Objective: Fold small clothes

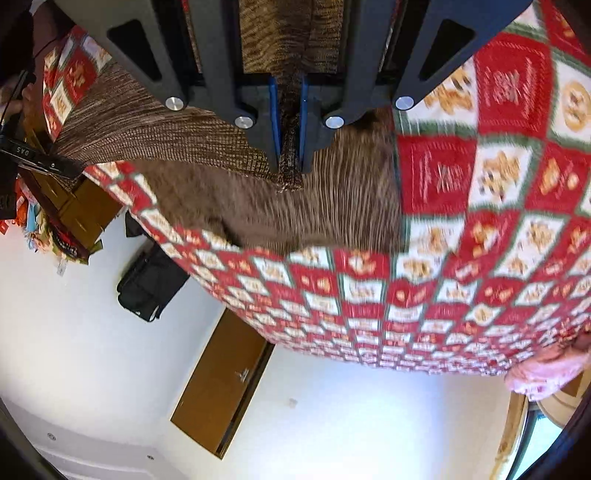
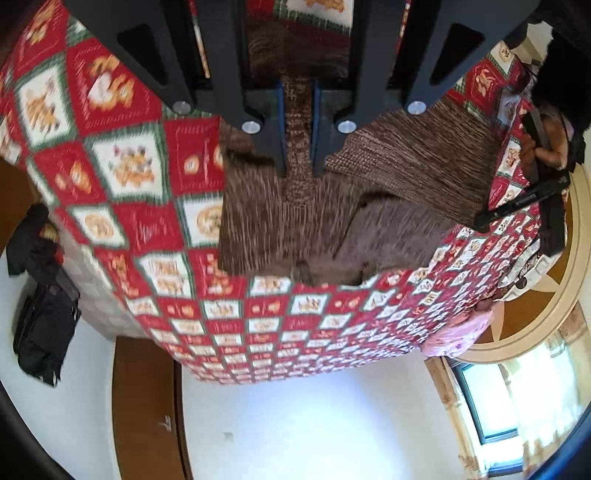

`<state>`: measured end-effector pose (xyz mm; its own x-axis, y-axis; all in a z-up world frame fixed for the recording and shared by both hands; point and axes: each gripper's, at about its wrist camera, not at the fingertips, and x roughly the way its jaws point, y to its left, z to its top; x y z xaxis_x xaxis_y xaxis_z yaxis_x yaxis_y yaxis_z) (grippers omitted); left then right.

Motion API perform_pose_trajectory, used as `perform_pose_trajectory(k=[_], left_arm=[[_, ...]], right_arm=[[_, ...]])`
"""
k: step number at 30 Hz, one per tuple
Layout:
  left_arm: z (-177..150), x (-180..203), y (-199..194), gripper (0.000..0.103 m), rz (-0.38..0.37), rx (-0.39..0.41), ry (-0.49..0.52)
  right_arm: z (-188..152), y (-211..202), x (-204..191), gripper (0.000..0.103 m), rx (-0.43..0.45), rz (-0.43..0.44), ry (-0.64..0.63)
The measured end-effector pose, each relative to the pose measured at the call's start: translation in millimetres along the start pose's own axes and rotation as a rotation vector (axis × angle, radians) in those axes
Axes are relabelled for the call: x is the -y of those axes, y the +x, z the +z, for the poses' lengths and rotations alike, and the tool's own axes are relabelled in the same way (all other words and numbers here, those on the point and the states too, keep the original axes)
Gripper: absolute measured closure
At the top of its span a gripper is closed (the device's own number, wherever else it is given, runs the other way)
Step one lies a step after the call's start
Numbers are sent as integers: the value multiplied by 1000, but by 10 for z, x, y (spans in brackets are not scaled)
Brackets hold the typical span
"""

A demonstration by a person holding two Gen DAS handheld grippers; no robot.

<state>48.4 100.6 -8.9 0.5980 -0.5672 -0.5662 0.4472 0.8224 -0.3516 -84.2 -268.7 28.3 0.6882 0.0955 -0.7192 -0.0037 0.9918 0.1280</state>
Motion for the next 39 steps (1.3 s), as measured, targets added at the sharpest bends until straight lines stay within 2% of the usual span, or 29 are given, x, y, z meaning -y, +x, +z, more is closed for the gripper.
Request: perform_pose_trajectory(k=[3, 7, 10, 15, 22, 27, 28, 29, 31, 32, 34, 35, 36, 37, 38, 39], left_arm=[[189, -46, 25, 95, 35, 29, 0], [449, -214, 115, 95, 62, 64, -68], [638, -342, 274, 95, 84, 79, -113], [773, -453, 677, 95, 142, 61, -139], [714, -647, 1246, 95, 226, 4, -187], [563, -756, 1559, 94, 314, -67, -164], [553, -780, 1581, 93, 314, -75, -175], [553, -811, 1568, 92, 309, -68, -192], [556, -883, 1529, 91, 303, -53, -225], [548, -915, 1535, 91, 294, -54, -241], [530, -969, 1534, 91, 268, -53, -270], [527, -971, 1529, 91, 267, -51, -271], [525, -954, 1533, 91, 274, -51, -263], [532, -941, 1552, 91, 281, -52, -255], [533, -925, 1559, 91, 288, -53, -246], [537, -922, 1566, 91, 292, -56, -243]], right_arm=[[222, 21, -40, 90, 22, -17, -44], [598, 166, -60, 90, 45, -60, -94], [889, 396, -32, 90, 67, -121, -124], [1167, 923, 110, 90, 84, -201, -124], [1167, 1699, 259, 90, 32, -251, -137], [1021, 2069, 440, 88, -11, -221, -118], [1003, 2126, 467, 84, -27, -222, -117], [983, 2187, 514, 71, -50, -229, -105], [982, 2163, 634, 51, -56, -210, -56], [996, 2088, 677, 50, -28, -210, -35], [1036, 1798, 817, 50, 77, -242, 30], [1042, 1609, 907, 50, 124, -300, 78], [1032, 1485, 965, 49, 135, -336, 107], [1016, 1419, 998, 57, 133, -342, 122], [979, 1330, 1026, 65, 125, -327, 140], [933, 1275, 1028, 66, 107, -300, 149]])
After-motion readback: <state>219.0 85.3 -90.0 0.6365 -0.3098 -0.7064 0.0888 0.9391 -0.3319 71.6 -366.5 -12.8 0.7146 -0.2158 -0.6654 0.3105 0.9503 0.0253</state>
